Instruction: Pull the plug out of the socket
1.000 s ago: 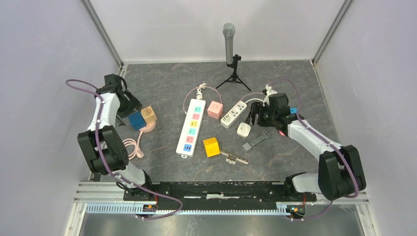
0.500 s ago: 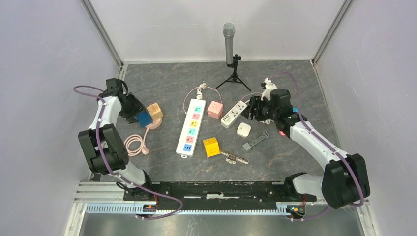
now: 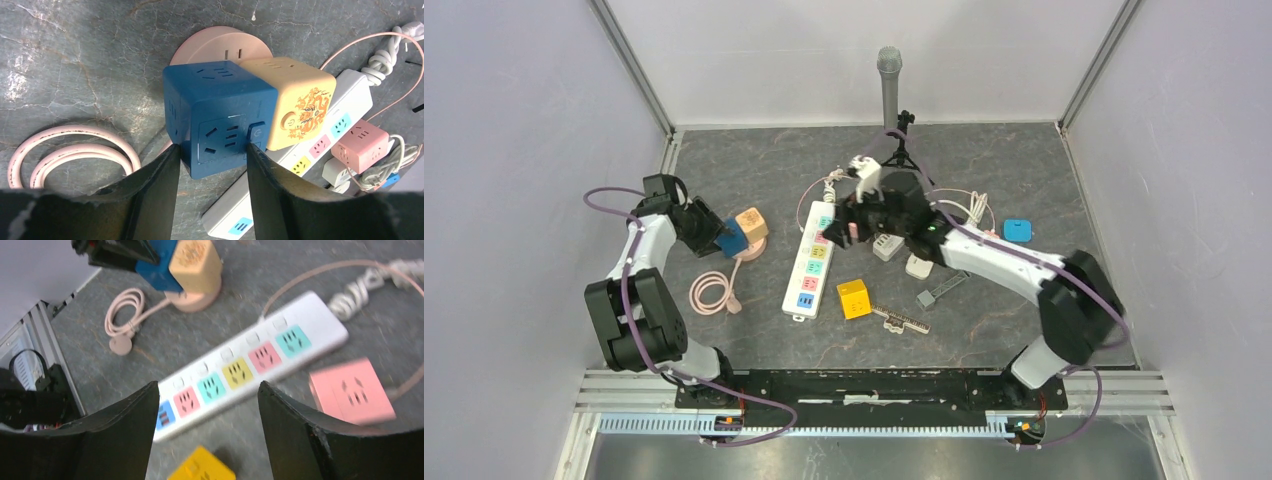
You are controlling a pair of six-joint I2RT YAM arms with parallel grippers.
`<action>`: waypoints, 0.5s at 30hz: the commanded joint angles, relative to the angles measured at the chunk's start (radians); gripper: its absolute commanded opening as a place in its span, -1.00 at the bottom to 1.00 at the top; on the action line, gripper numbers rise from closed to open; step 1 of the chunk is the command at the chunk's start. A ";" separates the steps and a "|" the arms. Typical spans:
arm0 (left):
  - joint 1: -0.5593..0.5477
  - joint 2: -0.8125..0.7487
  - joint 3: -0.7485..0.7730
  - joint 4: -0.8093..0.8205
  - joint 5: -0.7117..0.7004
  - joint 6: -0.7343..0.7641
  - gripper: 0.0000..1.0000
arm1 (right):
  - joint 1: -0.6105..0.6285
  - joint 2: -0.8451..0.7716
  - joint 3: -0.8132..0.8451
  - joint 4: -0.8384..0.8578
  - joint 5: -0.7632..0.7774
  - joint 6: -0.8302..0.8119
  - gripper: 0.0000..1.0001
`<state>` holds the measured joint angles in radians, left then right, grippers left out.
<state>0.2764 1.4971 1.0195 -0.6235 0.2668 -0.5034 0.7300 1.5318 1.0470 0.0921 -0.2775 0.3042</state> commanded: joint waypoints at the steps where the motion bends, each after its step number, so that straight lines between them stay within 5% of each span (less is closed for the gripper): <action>1: -0.016 -0.003 -0.062 -0.061 0.005 0.036 0.11 | 0.054 0.186 0.210 0.093 0.065 -0.020 0.52; 12: -0.016 -0.093 -0.069 -0.062 0.005 -0.040 0.20 | 0.152 0.695 0.777 0.058 0.351 0.248 0.50; 15: -0.017 -0.145 -0.101 -0.059 -0.023 -0.092 0.25 | 0.174 0.747 0.785 0.168 0.365 0.250 0.49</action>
<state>0.2668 1.4265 0.9592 -0.6258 0.2707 -0.5232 0.8742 2.2318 1.7782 0.1581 -0.0059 0.4911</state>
